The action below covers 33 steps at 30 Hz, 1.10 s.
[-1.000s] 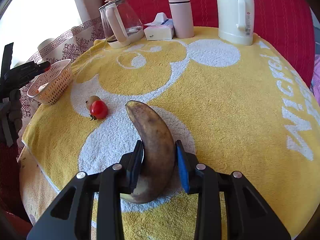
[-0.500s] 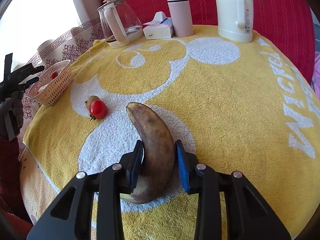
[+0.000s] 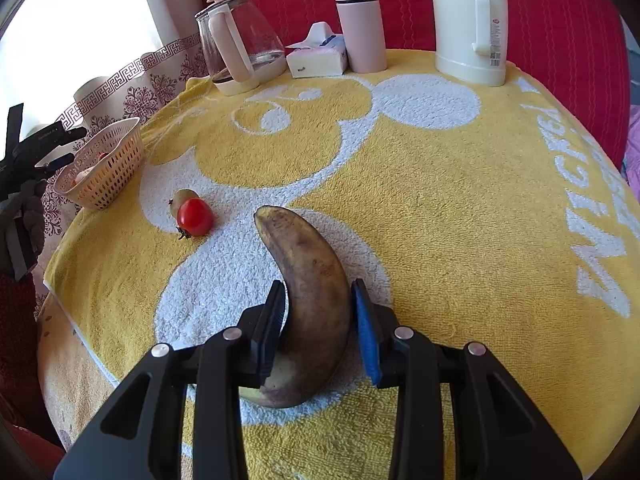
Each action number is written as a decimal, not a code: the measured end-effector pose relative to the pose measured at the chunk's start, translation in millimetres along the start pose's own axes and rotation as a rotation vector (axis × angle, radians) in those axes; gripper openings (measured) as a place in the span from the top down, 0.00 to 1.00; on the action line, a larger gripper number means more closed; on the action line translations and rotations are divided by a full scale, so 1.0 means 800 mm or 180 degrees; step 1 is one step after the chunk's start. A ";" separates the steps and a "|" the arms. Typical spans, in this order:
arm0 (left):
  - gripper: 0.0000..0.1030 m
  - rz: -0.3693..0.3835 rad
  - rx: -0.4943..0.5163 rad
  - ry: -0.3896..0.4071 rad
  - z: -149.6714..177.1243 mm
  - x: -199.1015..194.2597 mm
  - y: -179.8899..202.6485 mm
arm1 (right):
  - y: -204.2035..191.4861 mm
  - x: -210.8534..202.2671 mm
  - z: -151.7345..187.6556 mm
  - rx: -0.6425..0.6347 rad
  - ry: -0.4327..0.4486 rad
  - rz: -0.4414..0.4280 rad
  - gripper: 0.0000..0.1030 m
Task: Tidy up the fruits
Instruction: 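Carry the tomato into the basket and open the left tool while the right tool grasps the banana, then lift the brown banana off the towel with the right tool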
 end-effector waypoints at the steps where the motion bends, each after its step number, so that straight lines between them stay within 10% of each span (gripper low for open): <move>1: 0.34 -0.0001 0.0002 -0.0007 0.000 0.000 0.001 | 0.000 0.000 0.000 -0.0005 -0.0002 0.0006 0.66; 16: 0.28 0.0029 0.0043 -0.0007 0.002 0.000 0.008 | -0.009 -0.009 -0.002 -0.0100 0.0076 0.0149 0.67; 33: 0.28 0.0053 -0.0123 0.0084 -0.006 -0.013 -0.008 | -0.078 -0.030 -0.079 -0.0043 0.0403 -0.0489 0.78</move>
Point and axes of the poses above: each gripper's, at about its wrist camera, not at the fingertips, and x roughly the way its jaws point, y to its right, z to its underside, the point moved 1 cm from there along x, roughly the way its jaws point, and after that the axes turned 3 degrees about x, right-handed, at the moved point
